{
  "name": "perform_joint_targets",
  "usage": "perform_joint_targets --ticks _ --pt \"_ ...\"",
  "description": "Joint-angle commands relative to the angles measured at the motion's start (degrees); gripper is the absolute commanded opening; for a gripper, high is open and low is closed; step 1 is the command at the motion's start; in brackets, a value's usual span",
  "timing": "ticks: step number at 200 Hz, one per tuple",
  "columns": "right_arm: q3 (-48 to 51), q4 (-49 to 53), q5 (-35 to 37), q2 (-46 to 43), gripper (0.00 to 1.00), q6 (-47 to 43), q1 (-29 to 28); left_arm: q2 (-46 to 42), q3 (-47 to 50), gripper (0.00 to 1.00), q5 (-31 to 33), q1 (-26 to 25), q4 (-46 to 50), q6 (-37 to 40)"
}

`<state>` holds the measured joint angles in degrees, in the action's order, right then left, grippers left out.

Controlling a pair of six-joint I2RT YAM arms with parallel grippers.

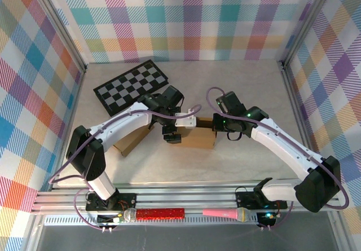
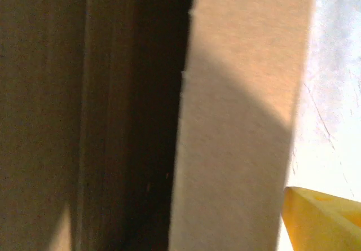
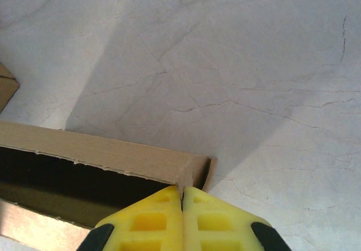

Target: Fold the paper box

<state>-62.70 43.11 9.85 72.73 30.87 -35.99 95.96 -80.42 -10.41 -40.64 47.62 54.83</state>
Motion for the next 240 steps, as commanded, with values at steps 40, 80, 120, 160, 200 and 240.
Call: perform_joint_targets --ticks 40,80,120,160,200,240 --pt "-2.25 3.29 -2.54 1.97 0.0 0.08 -0.46 2.37 -3.78 0.65 -1.94 -0.09 1.67 -3.8" --pt "-3.02 3.55 -3.43 2.15 0.0 0.36 -0.48 2.98 -4.64 0.55 -2.76 -0.12 2.3 -5.68" --pt "-3.16 3.74 -3.95 2.02 0.0 1.35 -0.41 2.64 -4.96 0.51 -2.49 -0.31 2.15 -7.05" --pt "-2.12 2.88 -3.97 2.16 0.0 1.97 -0.43 2.49 -4.67 0.48 -2.24 -0.69 1.79 -8.07" --pt "1.17 0.29 -3.31 1.13 0.0 1.53 -0.44 1.8 -3.73 0.48 -1.57 -0.93 1.08 -9.41" --pt "6.7 -3.53 -1.76 -2.34 0.0 0.22 -1.58 1.33 -3.27 0.49 -2.14 -0.95 0.46 -11.33"
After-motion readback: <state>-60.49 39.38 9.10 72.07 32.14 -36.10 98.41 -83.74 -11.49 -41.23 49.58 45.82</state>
